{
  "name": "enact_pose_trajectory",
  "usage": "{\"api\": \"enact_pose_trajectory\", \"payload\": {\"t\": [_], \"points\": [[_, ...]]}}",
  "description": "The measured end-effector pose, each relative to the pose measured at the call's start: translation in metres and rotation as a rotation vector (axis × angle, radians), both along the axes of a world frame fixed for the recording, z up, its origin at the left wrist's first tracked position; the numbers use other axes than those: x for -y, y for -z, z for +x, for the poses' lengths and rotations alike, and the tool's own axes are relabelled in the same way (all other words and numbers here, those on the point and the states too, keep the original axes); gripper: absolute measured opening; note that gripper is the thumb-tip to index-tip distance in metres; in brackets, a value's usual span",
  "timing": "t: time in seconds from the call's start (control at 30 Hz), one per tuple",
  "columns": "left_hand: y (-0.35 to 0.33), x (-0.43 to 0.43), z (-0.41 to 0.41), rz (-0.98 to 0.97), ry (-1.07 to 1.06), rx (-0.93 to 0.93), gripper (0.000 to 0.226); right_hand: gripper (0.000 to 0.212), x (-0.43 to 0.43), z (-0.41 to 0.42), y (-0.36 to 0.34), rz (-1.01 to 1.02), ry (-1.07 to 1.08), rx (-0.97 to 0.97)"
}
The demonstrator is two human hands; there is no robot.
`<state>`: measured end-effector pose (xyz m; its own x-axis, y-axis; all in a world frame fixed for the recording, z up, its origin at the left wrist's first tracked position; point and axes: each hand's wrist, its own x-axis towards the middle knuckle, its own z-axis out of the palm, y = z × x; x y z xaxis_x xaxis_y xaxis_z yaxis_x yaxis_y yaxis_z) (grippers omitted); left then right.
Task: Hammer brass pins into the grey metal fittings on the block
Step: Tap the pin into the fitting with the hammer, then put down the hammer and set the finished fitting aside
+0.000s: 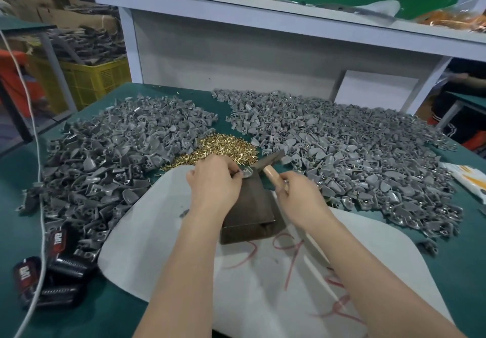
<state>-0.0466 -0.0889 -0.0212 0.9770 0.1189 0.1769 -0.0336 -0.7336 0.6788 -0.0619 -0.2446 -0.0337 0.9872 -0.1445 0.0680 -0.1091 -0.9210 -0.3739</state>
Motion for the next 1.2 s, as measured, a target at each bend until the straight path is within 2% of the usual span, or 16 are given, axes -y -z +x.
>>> {"api": "enact_pose_trajectory", "payload": {"t": [0.1, 0.17, 0.2, 0.33, 0.43, 0.5, 0.57, 0.63, 0.7, 0.73, 0.8, 0.87, 0.97, 1.07, 1.13, 1.2], "points": [[0.001, 0.001, 0.001, 0.009, 0.003, 0.003, 0.008, 0.025, -0.002, 0.004, -0.003, -0.247, -0.017, -0.025], [0.001, 0.002, 0.001, -0.006, 0.012, 0.008, 0.01, 0.026, 0.0, 0.006, -0.007, -0.226, -0.03, -0.094], [0.001, 0.002, 0.0, -0.021, 0.014, 0.013, 0.01, 0.028, 0.001, 0.006, -0.01, -0.156, -0.035, -0.092], [-0.005, 0.006, -0.004, -0.102, 0.053, 0.045, 0.008, 0.034, -0.007, 0.011, -0.033, 0.195, -0.171, 0.154], [-0.008, 0.008, -0.006, -0.223, 0.09, 0.061, 0.01, 0.012, -0.023, 0.019, -0.043, 0.398, -0.321, 0.043], [-0.008, 0.004, -0.005, -0.337, 0.016, 0.096, 0.019, 0.009, -0.018, 0.04, -0.047, 0.515, -0.203, 0.159], [-0.009, -0.002, -0.003, -0.529, -0.097, 0.167, 0.025, 0.034, -0.003, 0.069, -0.059, 0.547, 0.05, 0.343], [-0.011, -0.007, -0.001, -0.749, -0.22, 0.248, 0.022, 0.067, 0.008, 0.093, -0.065, 0.439, 0.247, 0.299], [-0.011, -0.012, 0.0, -0.979, -0.345, 0.311, 0.02, 0.076, -0.007, 0.102, -0.059, 0.145, 0.246, 0.211], [-0.011, -0.015, 0.002, -1.087, -0.403, 0.337, 0.019, 0.071, -0.023, 0.103, -0.052, 0.045, 0.141, 0.23], [-0.011, -0.021, 0.005, -1.276, -0.509, 0.391, 0.019, 0.045, -0.068, 0.1, -0.04, 0.059, -0.225, 0.282], [-0.01, -0.028, 0.008, -1.396, -0.601, 0.424, 0.018, 0.026, -0.112, 0.094, -0.03, 0.091, -0.526, 0.163], [-0.008, -0.033, 0.01, -1.456, -0.696, 0.419, 0.02, 0.022, -0.16, 0.104, -0.016, -0.104, -0.66, -0.005], [-0.007, -0.035, 0.011, -1.426, -0.724, 0.416, 0.02, 0.022, -0.181, 0.112, -0.008, -0.234, -0.603, -0.002], [-0.007, -0.036, 0.011, -1.43, -0.727, 0.42, 0.02, 0.019, -0.184, 0.114, -0.006, -0.196, -0.557, 0.034], [-0.007, -0.036, 0.011, -1.441, -0.727, 0.431, 0.021, 0.016, -0.18, 0.114, -0.008, -0.062, -0.523, 0.039]]}}
